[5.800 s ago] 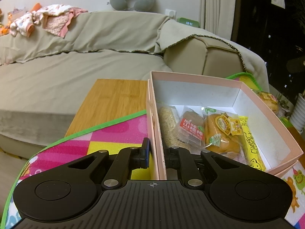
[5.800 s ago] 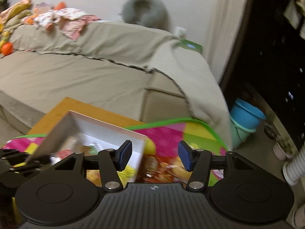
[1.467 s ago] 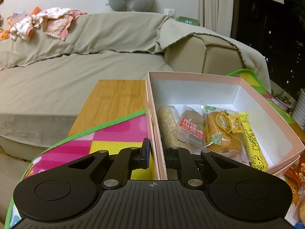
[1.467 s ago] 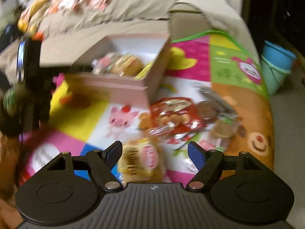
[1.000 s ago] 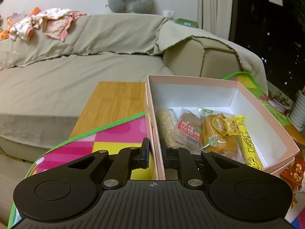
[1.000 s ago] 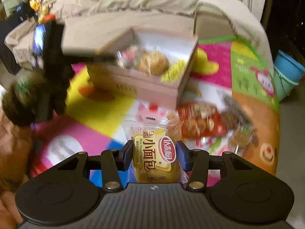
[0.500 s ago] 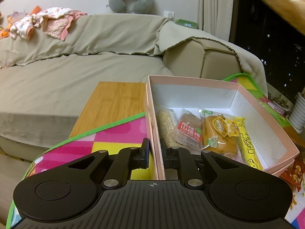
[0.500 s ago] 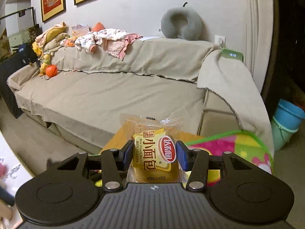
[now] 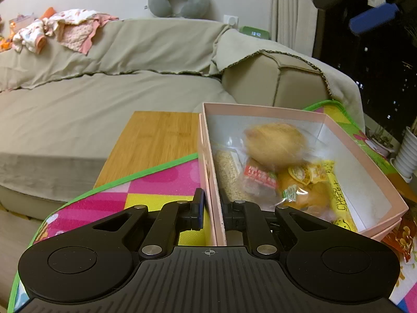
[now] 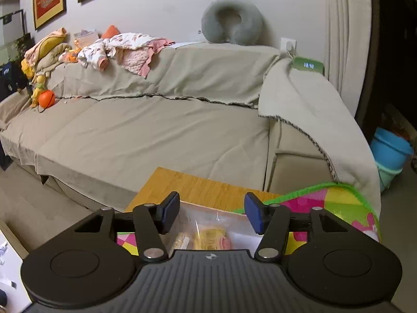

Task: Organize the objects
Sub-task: 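Lower the bread bun into the pink box and open the right tool, then grasp the red quail-egg packet on the mat with the right tool, then place the quail-egg packet into the pink box and release it, then grasp the brown swirl lollipop by its stick with the right tool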

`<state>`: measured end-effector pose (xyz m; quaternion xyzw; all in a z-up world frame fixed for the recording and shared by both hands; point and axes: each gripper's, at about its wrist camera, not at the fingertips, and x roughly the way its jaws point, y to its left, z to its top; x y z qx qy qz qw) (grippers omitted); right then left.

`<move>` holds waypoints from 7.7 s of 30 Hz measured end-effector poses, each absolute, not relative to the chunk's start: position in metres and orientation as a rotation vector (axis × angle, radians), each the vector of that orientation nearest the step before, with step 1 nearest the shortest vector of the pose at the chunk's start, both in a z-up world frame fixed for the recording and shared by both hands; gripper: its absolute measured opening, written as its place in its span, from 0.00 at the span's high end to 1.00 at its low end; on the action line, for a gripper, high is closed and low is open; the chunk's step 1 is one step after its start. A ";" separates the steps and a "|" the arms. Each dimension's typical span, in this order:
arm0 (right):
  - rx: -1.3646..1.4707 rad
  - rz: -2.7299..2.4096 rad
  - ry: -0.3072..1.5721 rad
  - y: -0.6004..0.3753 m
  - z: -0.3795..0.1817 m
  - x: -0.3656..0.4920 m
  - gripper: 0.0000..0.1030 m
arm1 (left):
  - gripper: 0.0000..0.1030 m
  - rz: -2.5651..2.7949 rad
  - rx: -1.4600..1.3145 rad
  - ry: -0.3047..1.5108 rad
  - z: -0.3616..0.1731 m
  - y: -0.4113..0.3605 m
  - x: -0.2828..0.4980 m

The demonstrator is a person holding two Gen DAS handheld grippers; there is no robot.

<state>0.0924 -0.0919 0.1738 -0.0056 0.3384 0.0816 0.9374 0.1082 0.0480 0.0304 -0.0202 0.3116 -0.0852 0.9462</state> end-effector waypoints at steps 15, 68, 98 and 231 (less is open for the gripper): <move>0.056 0.078 0.811 -0.165 0.138 0.047 0.38 | 0.88 -0.170 -0.028 0.642 0.027 0.046 0.111; -0.388 0.118 0.949 -0.193 0.014 -0.115 0.15 | 0.88 -0.167 -0.017 0.642 0.024 0.044 0.109; 0.024 0.110 1.040 -0.182 0.021 -0.081 0.28 | 0.89 -0.166 -0.016 0.642 0.023 0.044 0.109; -0.148 0.081 0.847 -0.158 0.006 -0.080 0.43 | 0.88 -0.172 -0.017 0.643 0.022 0.043 0.109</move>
